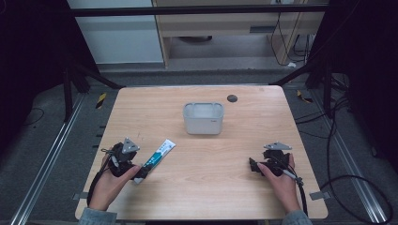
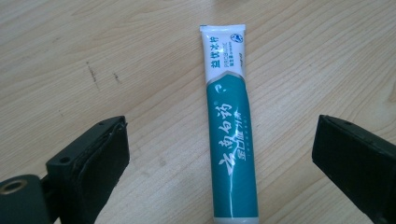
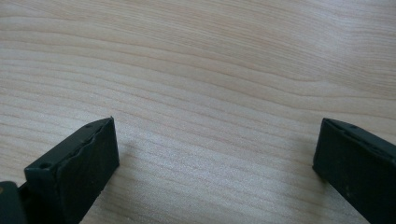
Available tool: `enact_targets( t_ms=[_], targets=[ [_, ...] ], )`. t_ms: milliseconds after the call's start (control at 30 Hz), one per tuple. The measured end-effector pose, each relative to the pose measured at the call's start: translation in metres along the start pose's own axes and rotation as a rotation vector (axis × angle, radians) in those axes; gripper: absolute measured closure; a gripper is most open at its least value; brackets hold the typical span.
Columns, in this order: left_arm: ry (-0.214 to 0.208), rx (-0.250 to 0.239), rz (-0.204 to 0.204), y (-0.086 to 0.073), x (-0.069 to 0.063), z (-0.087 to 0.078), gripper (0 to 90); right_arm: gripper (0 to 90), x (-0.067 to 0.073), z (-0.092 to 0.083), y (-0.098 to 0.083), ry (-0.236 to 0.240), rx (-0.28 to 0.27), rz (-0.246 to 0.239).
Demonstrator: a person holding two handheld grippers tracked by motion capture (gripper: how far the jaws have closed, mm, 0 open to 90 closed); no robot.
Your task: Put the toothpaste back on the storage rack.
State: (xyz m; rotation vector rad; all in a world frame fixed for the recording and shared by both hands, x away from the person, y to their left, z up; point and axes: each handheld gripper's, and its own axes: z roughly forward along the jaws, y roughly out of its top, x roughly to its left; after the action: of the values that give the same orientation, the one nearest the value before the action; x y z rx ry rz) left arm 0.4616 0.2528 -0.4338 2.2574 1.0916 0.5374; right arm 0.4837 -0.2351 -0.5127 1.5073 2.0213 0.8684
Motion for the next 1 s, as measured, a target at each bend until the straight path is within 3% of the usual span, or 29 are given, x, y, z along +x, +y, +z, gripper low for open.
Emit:
enact_targets(
  t_ms=[267,433,567,667,867,1000],
  targets=[
    [0.013,0.034,0.024,0.002,-0.007,0.004,4.9,0.4,0.001,0.0,0.0,0.002,0.002,-0.009],
    [-0.016,0.024,0.041,0.008,-0.013,0.002,19.0,0.4,0.001,0.001,0.0,0.004,0.002,-0.01],
    [-0.02,0.067,0.085,0.015,-0.019,0.007,24.7,0.4,0.0,0.0,0.0,0.01,0.002,-0.011],
    [-0.022,0.085,0.089,0.021,-0.018,0.017,28.8,0.4,0.0,0.0,0.0,0.011,0.002,-0.012],
    [-0.092,0.171,0.054,0.029,-0.004,0.049,30.0,0.4,0.001,0.0,0.0,0.008,0.001,-0.012],
    [-0.079,0.211,0.08,0.04,-0.007,0.059,29.1,0.4,0.0,0.0,0.0,0.011,0.002,-0.014]
  ],
)
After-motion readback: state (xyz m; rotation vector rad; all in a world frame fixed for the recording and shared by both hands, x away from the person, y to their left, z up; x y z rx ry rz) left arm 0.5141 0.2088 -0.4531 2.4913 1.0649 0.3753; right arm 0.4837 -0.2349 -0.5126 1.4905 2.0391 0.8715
